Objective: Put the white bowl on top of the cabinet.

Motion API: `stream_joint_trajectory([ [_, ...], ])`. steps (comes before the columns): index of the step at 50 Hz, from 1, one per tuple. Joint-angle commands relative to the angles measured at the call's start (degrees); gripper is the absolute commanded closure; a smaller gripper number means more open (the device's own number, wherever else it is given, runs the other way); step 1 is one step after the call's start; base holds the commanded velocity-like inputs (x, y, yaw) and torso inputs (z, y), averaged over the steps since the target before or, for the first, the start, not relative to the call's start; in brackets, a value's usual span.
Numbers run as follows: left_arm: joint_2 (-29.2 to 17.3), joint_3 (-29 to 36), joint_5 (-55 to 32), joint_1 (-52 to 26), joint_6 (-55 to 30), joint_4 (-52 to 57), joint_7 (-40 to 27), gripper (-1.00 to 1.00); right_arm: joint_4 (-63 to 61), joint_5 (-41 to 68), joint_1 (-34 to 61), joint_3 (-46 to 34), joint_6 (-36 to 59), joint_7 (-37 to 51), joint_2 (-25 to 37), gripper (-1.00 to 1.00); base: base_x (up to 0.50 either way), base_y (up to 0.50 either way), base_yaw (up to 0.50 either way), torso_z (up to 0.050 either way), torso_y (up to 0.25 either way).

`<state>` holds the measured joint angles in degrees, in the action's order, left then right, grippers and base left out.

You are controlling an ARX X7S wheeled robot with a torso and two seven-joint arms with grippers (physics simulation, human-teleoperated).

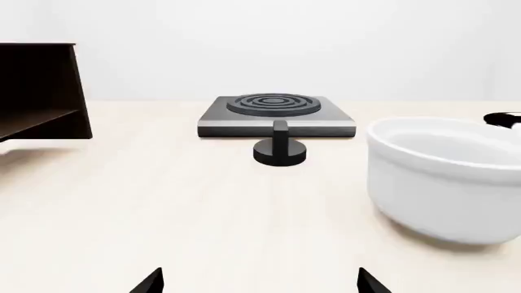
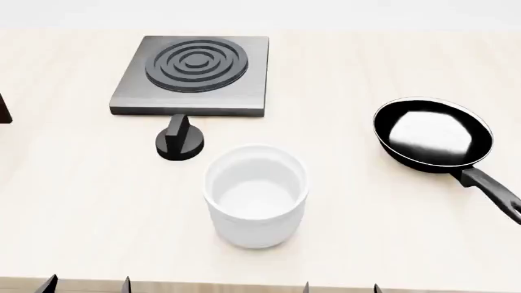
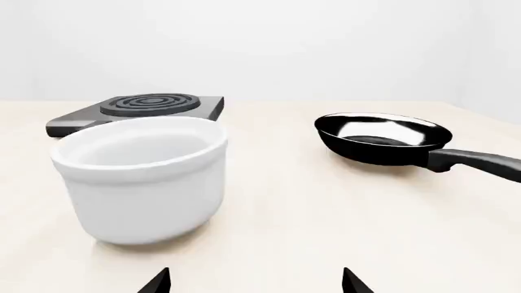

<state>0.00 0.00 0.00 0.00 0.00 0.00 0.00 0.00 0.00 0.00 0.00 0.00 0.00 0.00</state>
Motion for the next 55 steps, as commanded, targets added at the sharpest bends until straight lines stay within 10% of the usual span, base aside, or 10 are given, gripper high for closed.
stream_joint_trajectory([
  [1,-0.8,0.4,-2.1,-0.2,-1.1,0.3,-1.1,-1.0,0.4,1.0,0.3,-1.2,0.3,0.9,0.9,-1.0,0.0,0.0,0.0,0.0,0.0],
  [35,-3.4,3.7,-2.7,0.3,-0.9,1.5,-6.4,-1.0,-1.0,4.8,0.0,-4.1,0.3,5.1,3.7,-1.0,0.0,0.0,0.0,0.0,0.0],
  [55,-2.9,-5.9,-3.2,10.6,1.5,20.0,-21.5,-1.0,-39.5,8.8,-2.2,-5.2,17.1,10.3,5.6,-1.0,0.0,0.0,0.0,0.0,0.0],
])
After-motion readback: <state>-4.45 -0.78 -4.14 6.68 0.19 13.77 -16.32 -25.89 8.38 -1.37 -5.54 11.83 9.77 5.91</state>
